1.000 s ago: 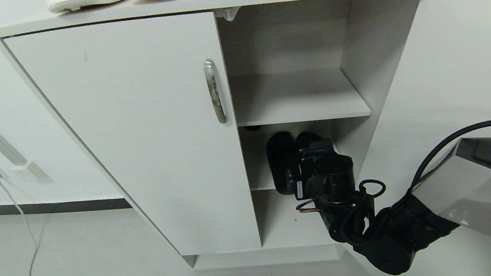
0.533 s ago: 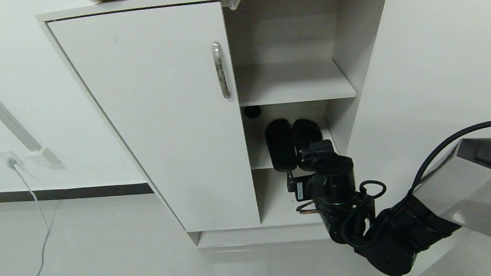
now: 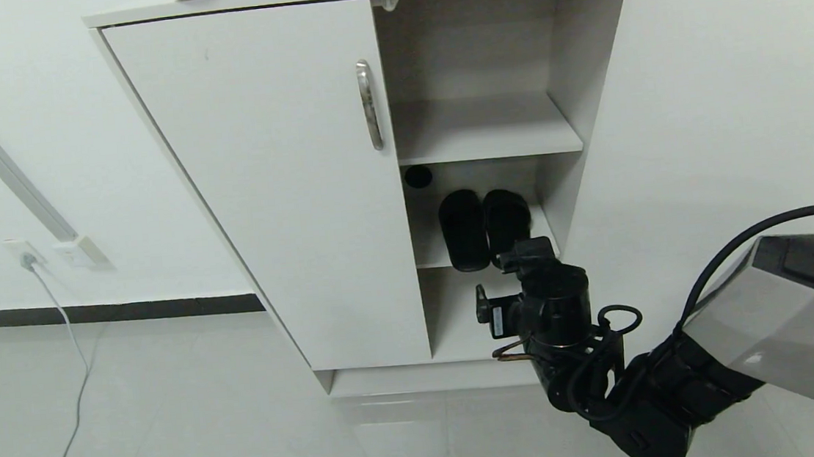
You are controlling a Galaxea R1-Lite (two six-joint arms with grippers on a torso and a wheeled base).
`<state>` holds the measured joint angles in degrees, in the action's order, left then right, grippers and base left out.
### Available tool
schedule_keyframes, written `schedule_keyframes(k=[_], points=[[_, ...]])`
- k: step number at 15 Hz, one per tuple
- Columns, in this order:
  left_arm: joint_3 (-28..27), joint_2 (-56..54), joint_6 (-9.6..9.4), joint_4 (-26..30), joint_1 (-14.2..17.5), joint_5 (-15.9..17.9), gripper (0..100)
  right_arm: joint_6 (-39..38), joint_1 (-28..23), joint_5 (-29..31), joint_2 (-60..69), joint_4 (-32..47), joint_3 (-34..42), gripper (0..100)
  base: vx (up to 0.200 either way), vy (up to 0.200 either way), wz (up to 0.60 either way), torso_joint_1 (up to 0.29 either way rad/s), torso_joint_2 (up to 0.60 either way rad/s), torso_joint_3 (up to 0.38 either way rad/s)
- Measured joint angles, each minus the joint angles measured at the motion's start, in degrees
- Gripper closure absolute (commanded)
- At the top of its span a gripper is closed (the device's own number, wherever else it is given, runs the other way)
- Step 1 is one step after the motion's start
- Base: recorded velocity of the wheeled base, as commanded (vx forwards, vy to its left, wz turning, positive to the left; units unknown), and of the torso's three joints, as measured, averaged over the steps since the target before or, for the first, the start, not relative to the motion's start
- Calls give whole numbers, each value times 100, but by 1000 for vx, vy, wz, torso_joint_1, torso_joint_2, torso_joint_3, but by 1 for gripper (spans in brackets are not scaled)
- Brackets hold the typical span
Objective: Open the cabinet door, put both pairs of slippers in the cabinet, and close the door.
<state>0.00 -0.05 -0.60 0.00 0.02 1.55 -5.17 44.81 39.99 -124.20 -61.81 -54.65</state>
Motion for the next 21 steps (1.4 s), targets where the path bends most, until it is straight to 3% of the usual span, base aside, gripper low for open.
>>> schedule_keyframes(k=[7, 21], points=[[0, 0, -2, 0, 5, 1, 100, 30, 9, 6, 0, -84, 55, 0, 0, 0, 0, 0, 0, 0], [0, 0, -2, 0, 5, 4, 100, 202, 5, 17, 0, -330, 165, 0, 0, 0, 0, 3, 2, 123]])
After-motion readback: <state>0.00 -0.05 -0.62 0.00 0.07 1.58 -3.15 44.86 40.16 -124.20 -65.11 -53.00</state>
